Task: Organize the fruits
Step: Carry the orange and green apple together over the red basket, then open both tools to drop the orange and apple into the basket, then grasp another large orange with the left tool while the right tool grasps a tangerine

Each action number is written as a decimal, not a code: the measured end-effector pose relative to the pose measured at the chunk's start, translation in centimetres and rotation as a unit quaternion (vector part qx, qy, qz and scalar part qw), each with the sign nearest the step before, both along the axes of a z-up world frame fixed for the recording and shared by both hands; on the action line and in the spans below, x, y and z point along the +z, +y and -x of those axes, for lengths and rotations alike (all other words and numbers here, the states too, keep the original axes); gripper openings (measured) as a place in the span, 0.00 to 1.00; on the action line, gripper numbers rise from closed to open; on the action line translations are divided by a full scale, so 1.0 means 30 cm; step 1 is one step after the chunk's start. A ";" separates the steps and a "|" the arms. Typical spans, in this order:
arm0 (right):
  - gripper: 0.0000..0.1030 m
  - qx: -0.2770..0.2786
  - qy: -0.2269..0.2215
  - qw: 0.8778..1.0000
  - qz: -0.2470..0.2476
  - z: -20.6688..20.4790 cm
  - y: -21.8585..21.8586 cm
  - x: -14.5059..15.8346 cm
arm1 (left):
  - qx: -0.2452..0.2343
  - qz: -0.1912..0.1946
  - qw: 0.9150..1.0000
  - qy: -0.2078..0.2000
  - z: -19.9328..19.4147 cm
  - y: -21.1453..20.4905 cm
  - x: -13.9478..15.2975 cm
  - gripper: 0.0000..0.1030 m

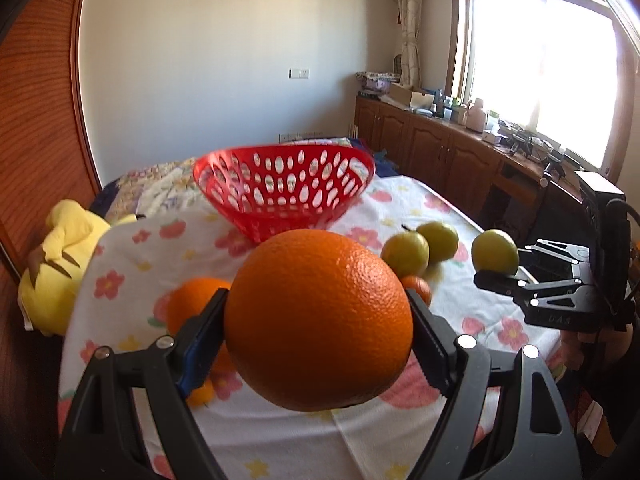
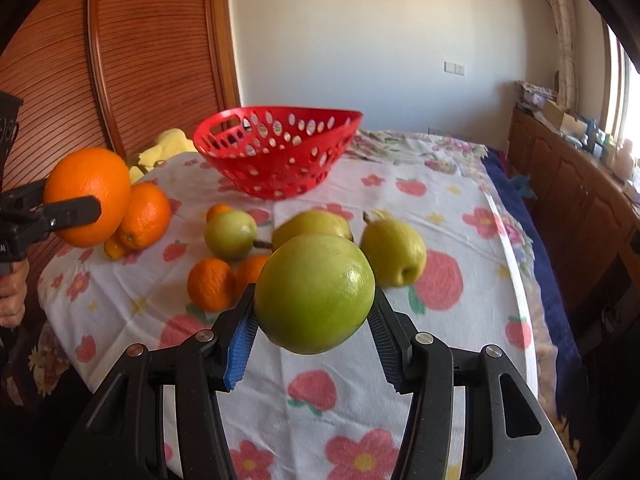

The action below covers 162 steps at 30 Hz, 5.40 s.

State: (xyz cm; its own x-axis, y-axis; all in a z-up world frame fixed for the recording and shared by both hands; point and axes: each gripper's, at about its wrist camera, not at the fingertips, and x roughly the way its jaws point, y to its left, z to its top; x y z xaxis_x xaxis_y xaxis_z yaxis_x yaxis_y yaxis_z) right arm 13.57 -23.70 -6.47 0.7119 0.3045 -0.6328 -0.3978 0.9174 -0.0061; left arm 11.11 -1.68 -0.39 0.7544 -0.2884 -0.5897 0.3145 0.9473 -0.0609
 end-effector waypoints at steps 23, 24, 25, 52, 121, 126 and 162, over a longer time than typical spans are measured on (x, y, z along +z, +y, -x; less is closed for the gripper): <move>0.53 0.073 -0.041 0.996 0.008 -0.324 0.209 0.190 | 0.004 -0.021 0.999 -0.036 -0.329 0.043 0.149 0.80; 0.53 0.075 -0.041 0.996 0.007 -0.339 0.215 0.193 | 0.003 -0.024 0.999 -0.035 -0.350 0.039 0.150 0.80; 0.53 0.077 -0.040 0.996 0.007 -0.358 0.224 0.194 | 0.002 -0.027 0.999 -0.033 -0.371 0.033 0.151 0.80; 0.53 0.115 -0.009 0.993 0.030 -0.630 0.280 0.130 | -0.017 -0.123 0.988 0.091 -0.758 -0.118 -0.042 0.81; 0.51 0.089 0.015 0.996 0.020 -0.619 0.291 0.112 | 0.009 -0.071 0.995 0.069 -0.625 0.062 0.034 0.86; 0.52 0.081 0.012 0.997 0.005 -0.517 0.271 0.120 | 0.010 -0.058 0.997 0.052 -0.519 0.099 0.059 0.86; 0.50 0.068 0.044 0.997 -0.015 -0.100 0.309 -0.106 | 0.069 -0.031 0.997 0.006 -0.140 0.218 -0.167 0.86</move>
